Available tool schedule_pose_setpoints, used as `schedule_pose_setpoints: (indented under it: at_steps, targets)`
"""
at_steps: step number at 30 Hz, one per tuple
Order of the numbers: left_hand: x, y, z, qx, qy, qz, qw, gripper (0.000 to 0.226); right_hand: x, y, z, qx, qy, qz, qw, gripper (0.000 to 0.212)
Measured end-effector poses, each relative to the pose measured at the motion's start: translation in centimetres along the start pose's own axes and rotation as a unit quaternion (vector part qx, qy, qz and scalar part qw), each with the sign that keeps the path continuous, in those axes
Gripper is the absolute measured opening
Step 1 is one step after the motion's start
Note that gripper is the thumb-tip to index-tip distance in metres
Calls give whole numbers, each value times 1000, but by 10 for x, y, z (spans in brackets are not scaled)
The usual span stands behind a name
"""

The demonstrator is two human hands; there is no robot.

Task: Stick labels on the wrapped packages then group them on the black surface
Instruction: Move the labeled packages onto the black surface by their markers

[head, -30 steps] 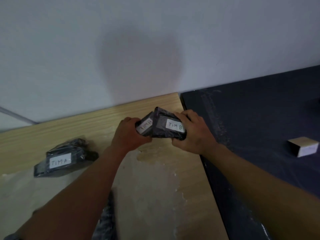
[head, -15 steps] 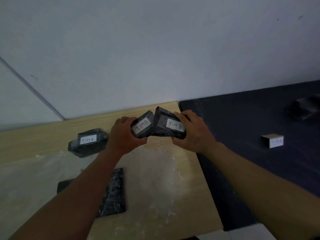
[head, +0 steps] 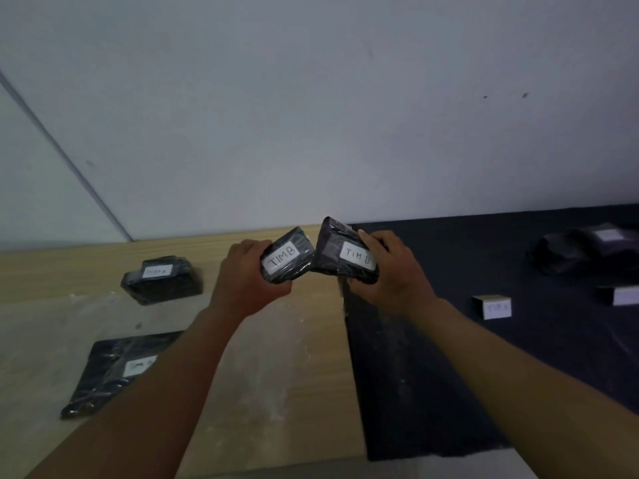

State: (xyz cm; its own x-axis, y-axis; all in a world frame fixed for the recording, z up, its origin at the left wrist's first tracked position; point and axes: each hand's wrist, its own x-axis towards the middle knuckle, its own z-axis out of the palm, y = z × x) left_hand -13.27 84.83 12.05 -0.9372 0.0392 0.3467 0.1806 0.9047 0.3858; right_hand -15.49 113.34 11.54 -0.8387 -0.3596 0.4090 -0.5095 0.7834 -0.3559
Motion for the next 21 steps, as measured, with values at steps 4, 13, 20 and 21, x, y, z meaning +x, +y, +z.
schedule_pose_setpoints:
  at_steps: [4, 13, 20, 21]
  targets:
    - [-11, 63, 23, -4, 19, -28, 999, 85, -30, 48, -36, 21, 24, 21, 999, 87]
    - [-23, 193, 68, -45, 52, -37, 997, 83, -96, 136, -102, 35, 14, 69, 997, 86]
    - [-13, 250, 93, -64, 18, -13, 998, 91, -131, 178, -142, 37, 1, 75, 996, 89]
    - [-11, 259, 98, -67, 19, -10, 998, 92, -136, 185, -148, 33, 5, 77, 996, 89]
